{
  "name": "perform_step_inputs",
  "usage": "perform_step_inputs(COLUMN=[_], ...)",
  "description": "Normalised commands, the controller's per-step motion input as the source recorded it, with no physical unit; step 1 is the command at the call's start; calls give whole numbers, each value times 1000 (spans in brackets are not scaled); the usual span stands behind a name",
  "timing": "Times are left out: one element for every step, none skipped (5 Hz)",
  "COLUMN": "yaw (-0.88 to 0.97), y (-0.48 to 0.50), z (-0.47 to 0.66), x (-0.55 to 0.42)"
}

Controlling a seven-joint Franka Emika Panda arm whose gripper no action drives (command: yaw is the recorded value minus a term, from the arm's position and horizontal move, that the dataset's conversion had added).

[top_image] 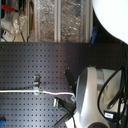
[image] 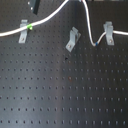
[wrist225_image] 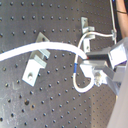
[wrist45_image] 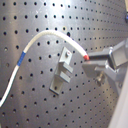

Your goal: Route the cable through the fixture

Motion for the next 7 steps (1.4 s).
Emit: perform_step_inputs(yaw=[0,-29,-100,-489,-546,-386,-194], y=[22,79,35,3,-2,49,179], z=[1,101,417,437,399,45,5], x=[31,8,19,-71,-95,-175,-552])
